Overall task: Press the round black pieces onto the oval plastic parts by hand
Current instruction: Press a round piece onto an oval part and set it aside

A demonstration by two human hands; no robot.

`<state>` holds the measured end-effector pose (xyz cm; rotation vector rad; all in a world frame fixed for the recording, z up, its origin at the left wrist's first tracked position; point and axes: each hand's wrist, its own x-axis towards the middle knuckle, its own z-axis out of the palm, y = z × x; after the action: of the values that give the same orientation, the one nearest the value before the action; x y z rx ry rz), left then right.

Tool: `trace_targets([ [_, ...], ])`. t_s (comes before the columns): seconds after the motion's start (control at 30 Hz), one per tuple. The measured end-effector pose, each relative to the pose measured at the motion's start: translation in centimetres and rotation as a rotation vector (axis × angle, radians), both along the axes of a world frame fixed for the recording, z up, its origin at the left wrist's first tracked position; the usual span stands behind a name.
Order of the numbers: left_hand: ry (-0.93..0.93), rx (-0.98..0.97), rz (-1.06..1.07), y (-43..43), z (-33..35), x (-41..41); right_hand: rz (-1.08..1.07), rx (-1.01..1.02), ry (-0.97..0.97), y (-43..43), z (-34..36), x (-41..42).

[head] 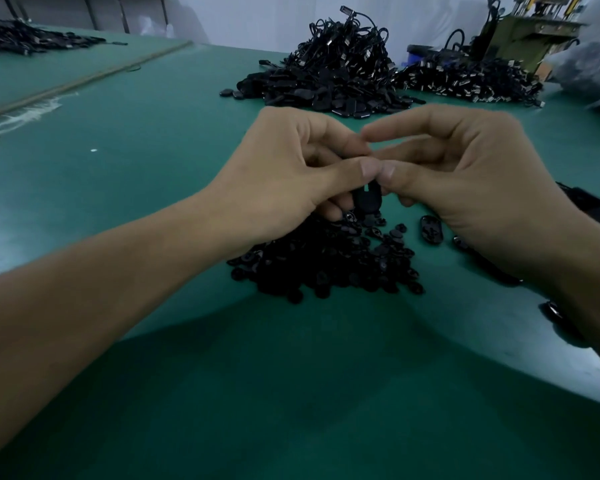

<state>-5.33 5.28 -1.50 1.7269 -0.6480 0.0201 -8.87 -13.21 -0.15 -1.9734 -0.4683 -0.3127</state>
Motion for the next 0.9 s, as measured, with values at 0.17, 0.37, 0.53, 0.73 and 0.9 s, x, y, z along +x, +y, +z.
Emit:
trace_targets([
  [0.17, 0.024, -0.058, 0.074, 0.1, -0.1, 0.3, -0.219, -0.218, -0.014, -0.7, -0.7, 0.6],
  [0.37, 0.057, -0.131, 0.169, 0.6, -0.3, 1.0, -0.201, -0.644, 0.134, -1.2, -0.9, 0.9],
  [0.53, 0.078, -0.139, 0.159, 0.5, -0.3, 1.1, -0.179, -0.682, 0.148, -0.8, -1.0, 0.9],
  [0.73, 0.158, -0.177, 0.155, 0.6, -0.5, 1.3, -0.255, -0.652, 0.042, -0.9, -1.2, 1.1],
  [0.9, 0.193, -0.161, 0.138, 0.5, -0.7, 1.3, -0.267, -0.394, -0.017, -1.1, -1.0, 1.0],
])
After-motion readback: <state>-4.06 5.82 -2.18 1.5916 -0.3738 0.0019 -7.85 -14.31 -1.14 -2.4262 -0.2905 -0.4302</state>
